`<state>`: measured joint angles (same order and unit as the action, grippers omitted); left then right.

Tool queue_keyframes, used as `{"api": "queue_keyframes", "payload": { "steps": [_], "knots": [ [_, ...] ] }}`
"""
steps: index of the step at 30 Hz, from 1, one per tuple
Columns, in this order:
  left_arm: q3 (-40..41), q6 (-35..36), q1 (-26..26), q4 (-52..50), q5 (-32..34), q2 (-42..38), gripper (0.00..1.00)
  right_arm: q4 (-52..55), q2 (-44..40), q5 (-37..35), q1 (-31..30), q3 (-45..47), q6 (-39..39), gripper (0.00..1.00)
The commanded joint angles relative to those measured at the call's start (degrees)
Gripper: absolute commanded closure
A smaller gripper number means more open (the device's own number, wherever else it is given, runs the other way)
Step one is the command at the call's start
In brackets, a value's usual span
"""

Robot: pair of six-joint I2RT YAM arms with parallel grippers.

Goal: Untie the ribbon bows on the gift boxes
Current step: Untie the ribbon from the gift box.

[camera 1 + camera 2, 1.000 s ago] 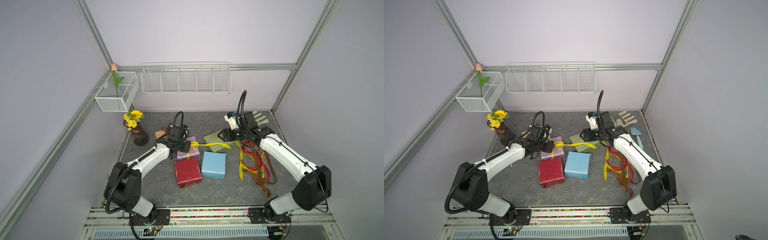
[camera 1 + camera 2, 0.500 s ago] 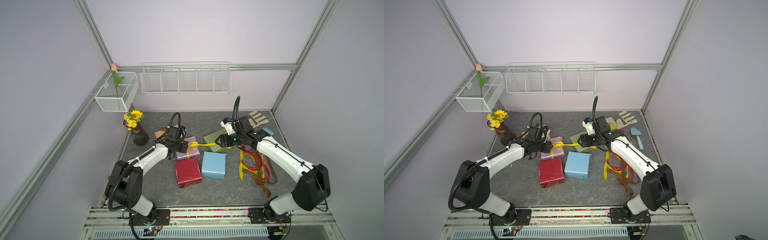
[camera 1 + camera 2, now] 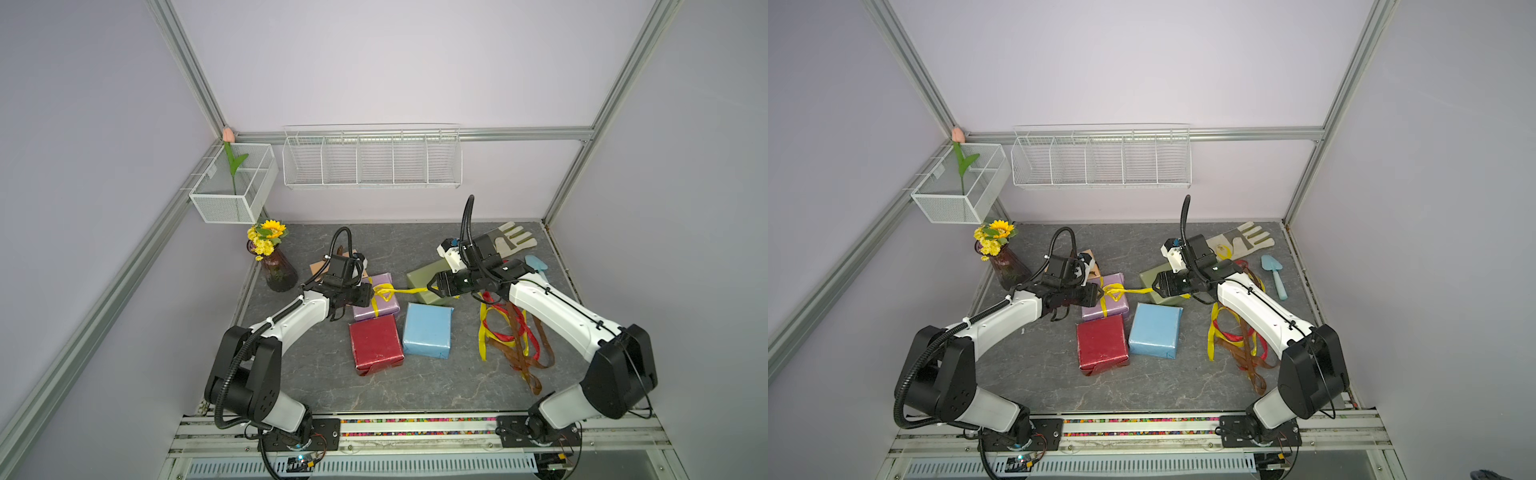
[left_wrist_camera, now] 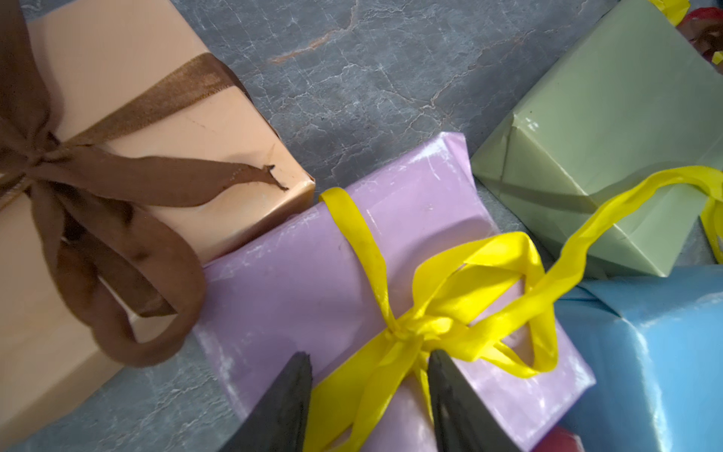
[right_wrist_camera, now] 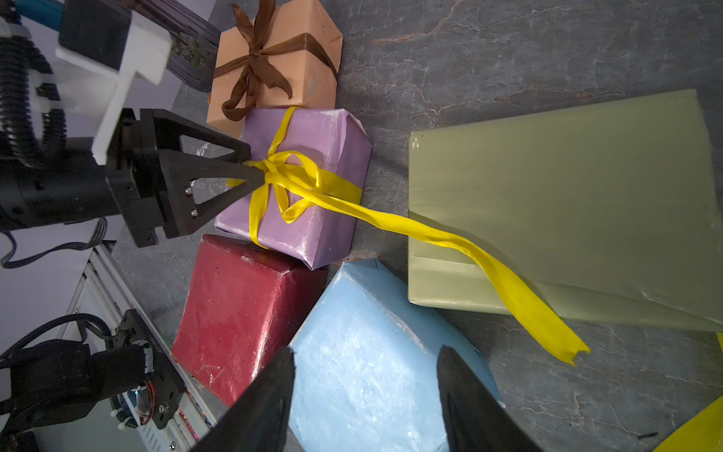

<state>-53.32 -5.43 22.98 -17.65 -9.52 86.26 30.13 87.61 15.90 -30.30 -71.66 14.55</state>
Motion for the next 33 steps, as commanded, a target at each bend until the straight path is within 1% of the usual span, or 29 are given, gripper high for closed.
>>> {"api": "queue_keyframes", "payload": {
  "steps": [1, 6, 17, 20, 26, 28, 29, 33],
  "knots": [
    [1.1, 0.5, -0.4, -0.5, -1.4, -2.0, 0.46, -0.9, 1.2, 0.2, -0.7, 0.7, 0.1, 0.39],
    [1.9, 0.6, -1.2, -1.0, -1.2, -3.2, 0.47, -1.0, 1.5, 0.1, -1.2, 0.8, 0.2, 0.39],
    [3.0, 1.1, -1.6, -1.3, -1.1, -3.1, 0.54, -0.8, 2.0, -0.4, -1.5, 0.6, 0.2, 0.39],
    [3.3, 0.9, -1.6, -0.9, -1.7, -3.4, 0.62, -0.8, 2.3, -0.4, -1.7, 0.5, 0.2, 0.39],
    [3.4, 0.4, -1.6, -0.6, -1.5, -4.1, 0.83, -0.8, 2.5, -0.4, -2.0, 0.4, 0.3, 0.39],
    [3.3, 0.0, -1.6, -0.9, -0.7, -4.3, 0.91, -0.7, 2.6, -0.4, -2.1, 0.3, 0.2, 0.39],
    [3.3, -0.4, -1.6, -1.0, 0.0, -4.5, 0.93, -0.7, 2.6, -0.3, -2.2, 0.3, 0.2, 0.39],
    [3.0, -2.7, -1.7, -2.3, 2.4, -7.4, 0.94, -0.5, 2.6, -0.3, -2.4, 0.3, -0.2, 0.39]
  ]
}}
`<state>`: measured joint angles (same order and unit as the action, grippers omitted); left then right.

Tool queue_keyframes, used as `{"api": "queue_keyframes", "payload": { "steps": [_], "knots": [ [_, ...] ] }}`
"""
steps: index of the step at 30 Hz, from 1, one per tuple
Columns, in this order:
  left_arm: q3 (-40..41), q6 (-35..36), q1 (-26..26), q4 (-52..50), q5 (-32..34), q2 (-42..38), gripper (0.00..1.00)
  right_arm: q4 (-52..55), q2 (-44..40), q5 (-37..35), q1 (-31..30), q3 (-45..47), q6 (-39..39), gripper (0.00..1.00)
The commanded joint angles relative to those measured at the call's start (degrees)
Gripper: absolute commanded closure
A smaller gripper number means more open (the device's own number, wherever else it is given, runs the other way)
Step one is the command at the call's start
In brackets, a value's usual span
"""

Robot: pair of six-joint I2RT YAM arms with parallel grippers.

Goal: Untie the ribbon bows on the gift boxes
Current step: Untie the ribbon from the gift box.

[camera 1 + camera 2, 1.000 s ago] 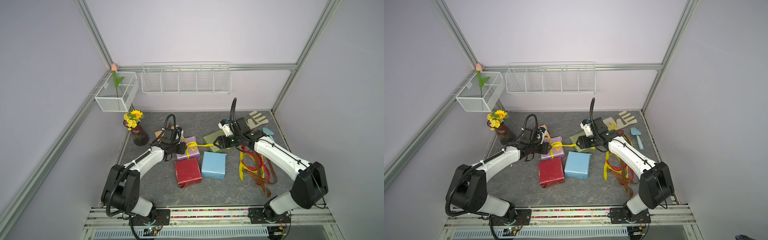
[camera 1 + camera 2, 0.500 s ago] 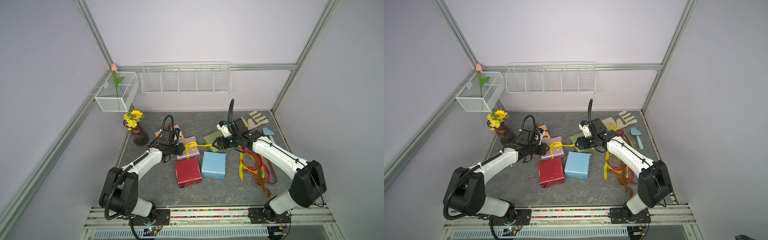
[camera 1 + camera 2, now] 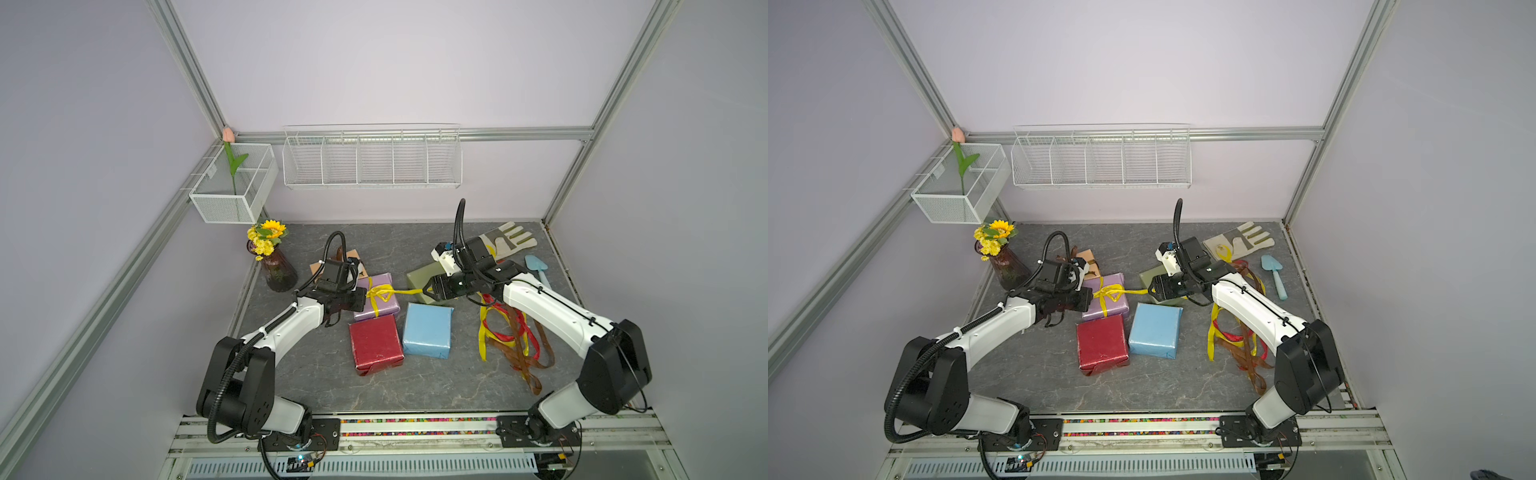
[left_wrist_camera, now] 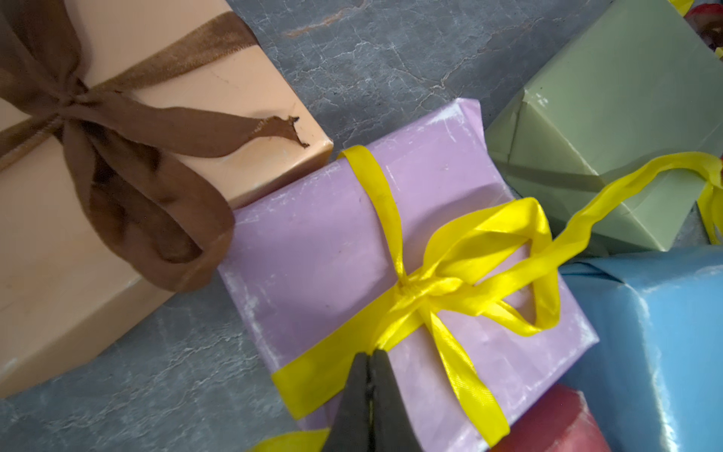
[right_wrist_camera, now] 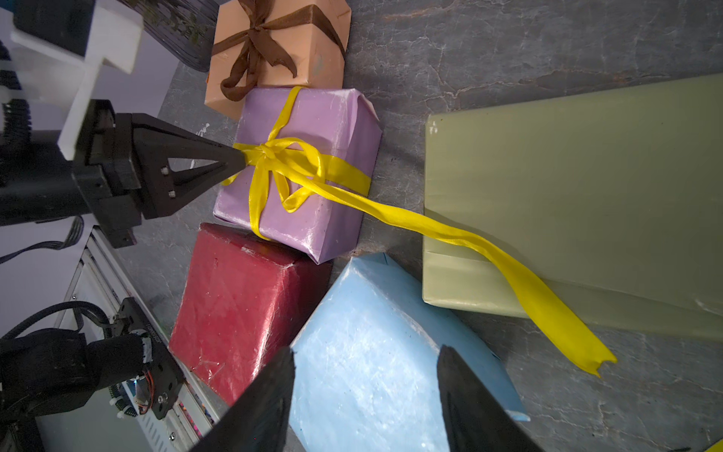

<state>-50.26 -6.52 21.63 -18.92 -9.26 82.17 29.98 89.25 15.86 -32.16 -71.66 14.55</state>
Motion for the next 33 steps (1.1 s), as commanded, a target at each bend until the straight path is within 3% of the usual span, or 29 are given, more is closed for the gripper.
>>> {"api": "queue_keyframes", "payload": {
  "steps": [1, 8, 14, 17, 20, 23, 27, 33],
  "knots": [
    [0.1, -2.5, -0.4, -0.9, 3.3, -4.6, 0.96, -0.3, 0.9, -0.1, -0.6, 0.2, -0.3, 0.39],
    [-0.8, -7.5, -0.9, -4.1, 17.9, -14.3, 1.00, -0.4, 1.7, 1.1, -1.3, -0.2, -1.2, 0.39],
    [-1.7, -13.3, -1.6, -8.6, 34.0, -16.6, 1.00, -1.0, 3.3, 1.9, -2.7, -1.4, -1.3, 0.39],
    [-0.6, -17.0, -4.1, -10.4, 37.3, -17.3, 1.00, -1.2, 4.3, 2.3, -3.6, -2.2, -1.4, 0.39],
    [1.3, -20.3, -7.3, -10.8, 37.1, -18.0, 1.00, -1.3, 5.4, 2.4, -4.9, -3.5, -1.4, 0.39],
    [2.5, -21.0, -8.4, -10.3, 34.6, -18.6, 0.82, -1.5, 6.6, 2.1, -6.8, -5.0, -1.3, 0.40],
    [3.4, -19.4, -8.4, -7.4, 25.4, -18.5, 0.62, -2.6, 9.6, 0.7, -9.8, -8.0, -0.2, 0.41],
    [4.4, -17.3, -8.3, -3.8, 11.9, -15.9, 0.46, -4.3, 17.9, -0.2, -13.6, -15.0, 1.6, 0.45]
  ]
}}
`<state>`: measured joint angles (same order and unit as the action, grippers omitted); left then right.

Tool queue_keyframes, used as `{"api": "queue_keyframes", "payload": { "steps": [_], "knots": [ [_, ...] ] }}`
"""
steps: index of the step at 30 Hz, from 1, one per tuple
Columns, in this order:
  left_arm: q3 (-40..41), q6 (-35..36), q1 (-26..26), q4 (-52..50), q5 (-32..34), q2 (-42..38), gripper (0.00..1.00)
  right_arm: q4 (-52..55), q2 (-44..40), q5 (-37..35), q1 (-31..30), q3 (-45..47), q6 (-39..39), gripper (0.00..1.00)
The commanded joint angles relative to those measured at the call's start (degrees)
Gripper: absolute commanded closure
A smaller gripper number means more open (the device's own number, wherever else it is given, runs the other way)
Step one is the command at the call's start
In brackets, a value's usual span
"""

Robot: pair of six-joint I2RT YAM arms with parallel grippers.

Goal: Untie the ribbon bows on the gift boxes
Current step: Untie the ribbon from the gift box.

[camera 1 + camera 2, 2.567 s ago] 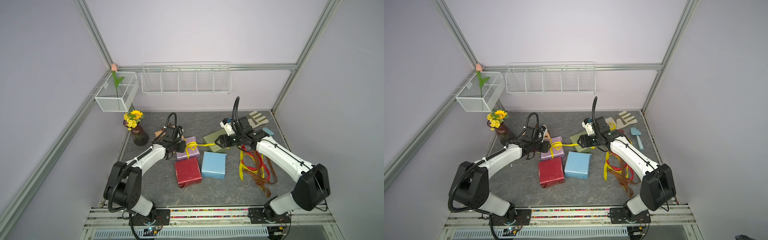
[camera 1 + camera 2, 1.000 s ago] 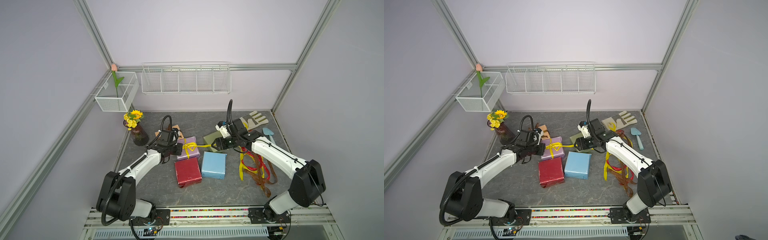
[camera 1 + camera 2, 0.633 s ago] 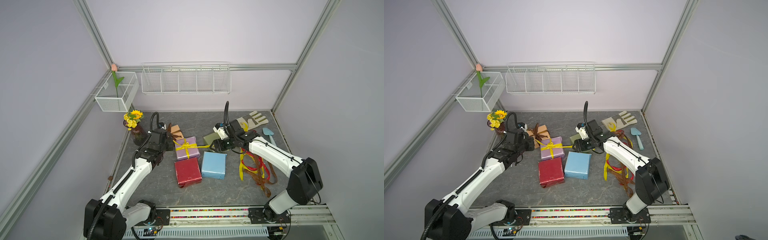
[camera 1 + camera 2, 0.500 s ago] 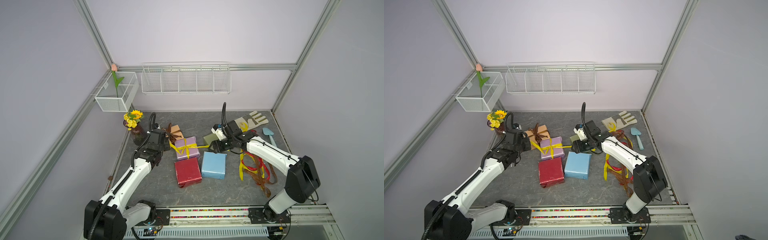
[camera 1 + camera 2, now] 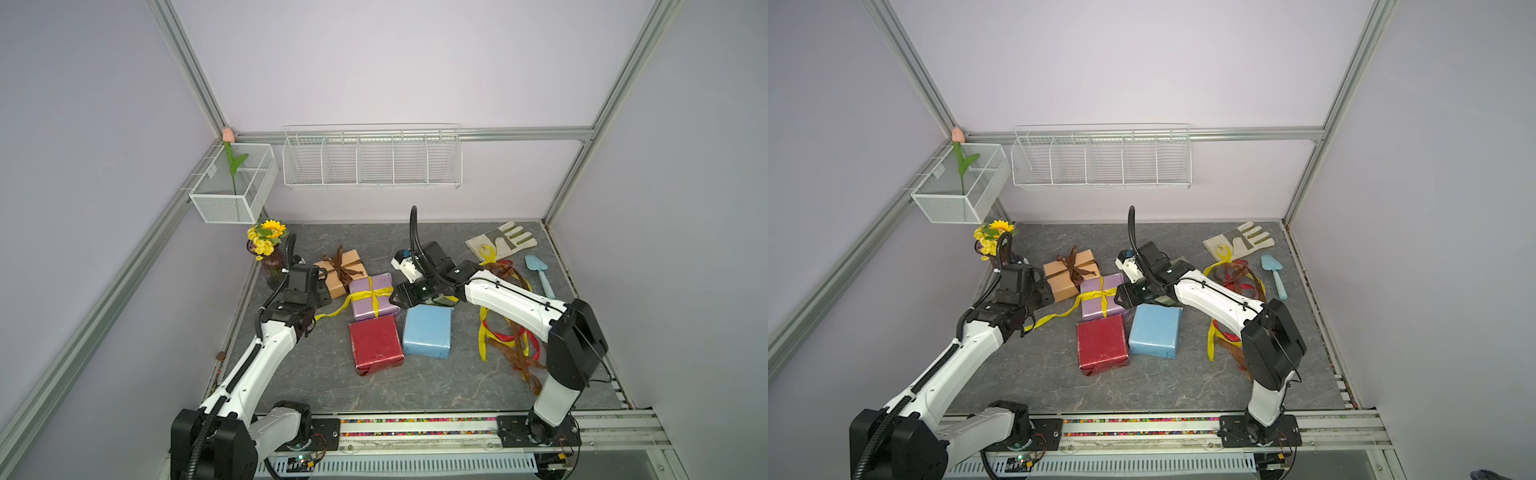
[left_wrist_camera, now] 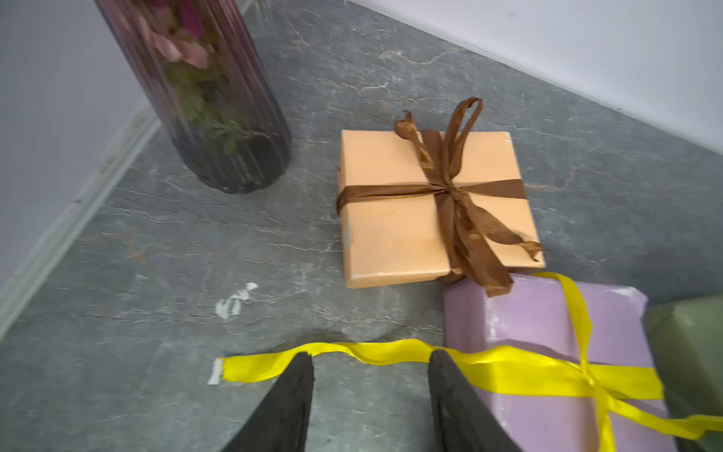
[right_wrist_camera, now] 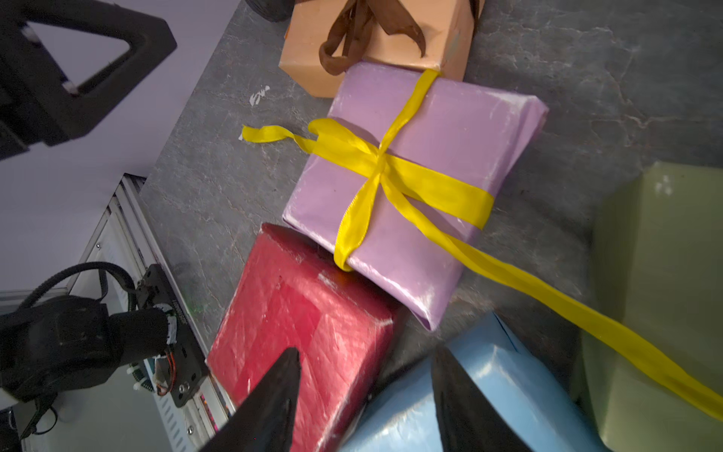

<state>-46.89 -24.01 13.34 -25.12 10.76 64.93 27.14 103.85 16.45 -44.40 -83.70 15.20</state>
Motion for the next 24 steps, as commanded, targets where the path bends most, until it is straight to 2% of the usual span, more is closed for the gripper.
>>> {"api": "queue_keyframes", "payload": {
  "steps": [1, 12, 24],
  "knots": [
    [1.4, 0.5, 0.1, 3.0, -9.4, 1.6, 0.45, -1.4, 4.5, -1.4, -2.0, -4.3, 0.9, 0.45],
    [2.4, 1.2, 0.8, 7.1, -14.0, 5.6, 0.45, -1.6, 14.2, -6.2, -3.9, -12.4, 2.1, 0.58],
    [1.1, 0.7, 3.8, 9.0, -14.3, 10.8, 0.47, 0.6, 19.1, -10.5, -5.5, -16.1, -1.6, 0.63]
  ]
}}
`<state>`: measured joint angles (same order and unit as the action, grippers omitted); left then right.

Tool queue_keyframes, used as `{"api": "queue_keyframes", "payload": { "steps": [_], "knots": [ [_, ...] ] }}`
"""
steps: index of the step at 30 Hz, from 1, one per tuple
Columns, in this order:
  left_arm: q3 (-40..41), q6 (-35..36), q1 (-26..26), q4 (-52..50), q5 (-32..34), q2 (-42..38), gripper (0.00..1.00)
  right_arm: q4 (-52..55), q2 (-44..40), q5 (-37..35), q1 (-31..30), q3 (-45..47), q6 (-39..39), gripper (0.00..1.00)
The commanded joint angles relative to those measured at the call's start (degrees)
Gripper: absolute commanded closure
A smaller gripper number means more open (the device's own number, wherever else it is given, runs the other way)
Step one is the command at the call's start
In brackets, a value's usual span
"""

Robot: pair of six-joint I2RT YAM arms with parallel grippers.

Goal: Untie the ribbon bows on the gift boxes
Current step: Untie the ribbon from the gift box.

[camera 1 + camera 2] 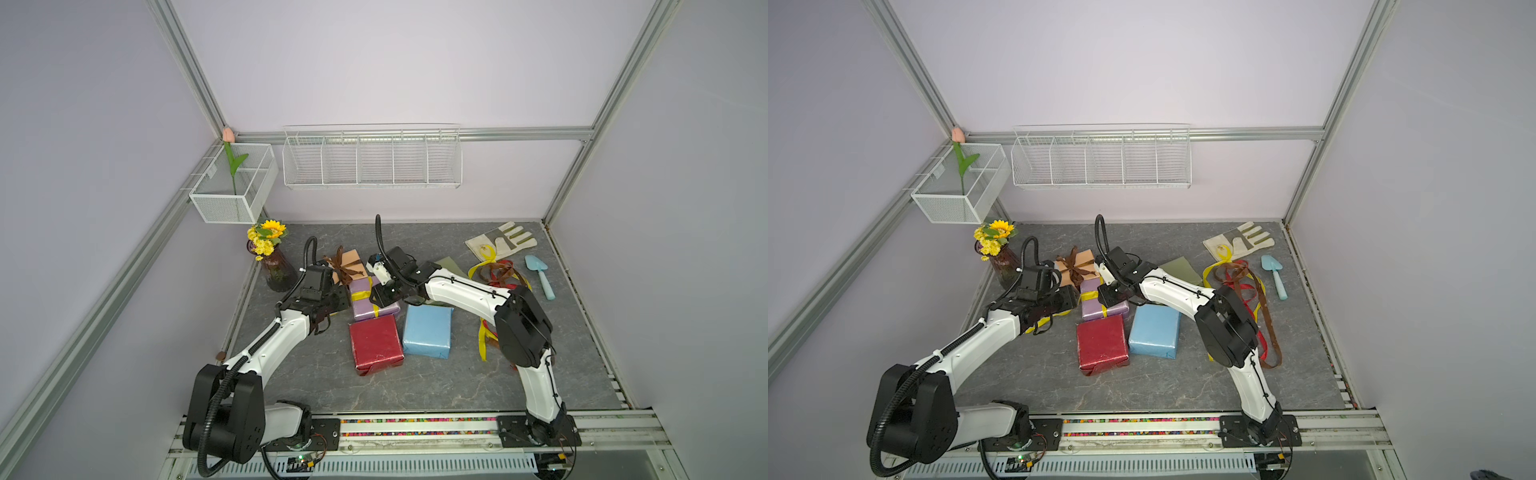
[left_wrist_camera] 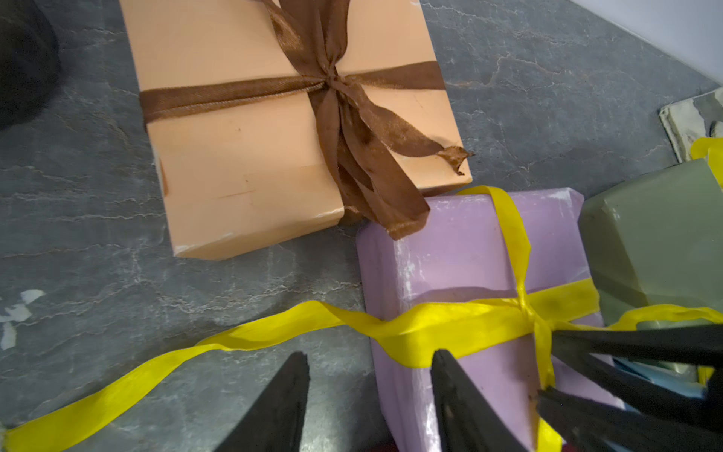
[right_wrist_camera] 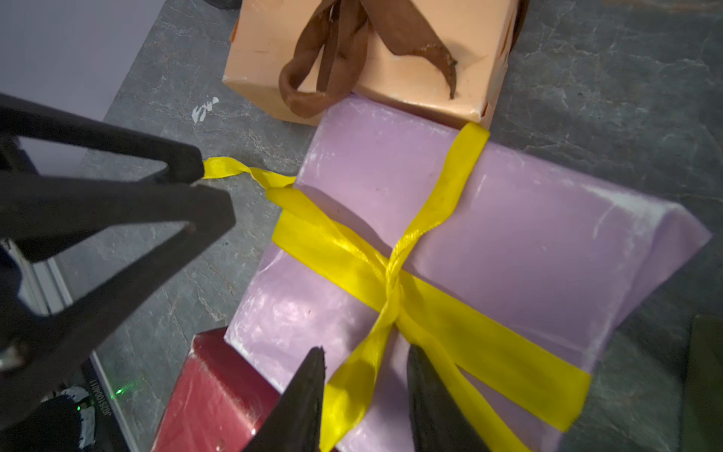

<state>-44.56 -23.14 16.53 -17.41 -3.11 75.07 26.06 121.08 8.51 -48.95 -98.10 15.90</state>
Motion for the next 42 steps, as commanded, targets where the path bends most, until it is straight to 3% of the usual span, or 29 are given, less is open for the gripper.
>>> {"api": "queue_keyframes", "payload": {
  "steps": [1, 4, 10, 20, 27, 42],
  "knots": [
    [-1.5, -0.3, 0.8, 1.2, -0.3, 0.9, 0.47, 2.0, 2.3, -3.5, -1.2, -2.1, -2.7, 0.64],
    [-2.2, 0.0, 2.2, -0.2, 1.9, 2.0, 0.47, 2.8, 3.0, -5.4, -1.7, -3.0, -3.8, 0.70],
    [-2.4, -0.2, 3.7, -0.7, 2.8, 3.7, 0.47, 1.7, 0.0, -6.1, -1.8, -0.3, -4.1, 0.93],
    [-5.2, -0.9, 3.9, -1.8, 3.1, 5.4, 0.47, -8.5, -13.8, 0.8, -1.8, 13.7, -9.4, 0.93],
    [-8.6, -0.8, 3.9, -3.0, 2.1, 6.4, 0.48, -13.8, -19.1, 7.7, -2.5, 22.9, -11.4, 0.93],
    [-8.6, -3.1, 4.4, -3.1, -6.1, 6.3, 0.51, -19.5, -20.6, 7.9, -3.5, 32.0, -9.2, 0.91]
  ]
}}
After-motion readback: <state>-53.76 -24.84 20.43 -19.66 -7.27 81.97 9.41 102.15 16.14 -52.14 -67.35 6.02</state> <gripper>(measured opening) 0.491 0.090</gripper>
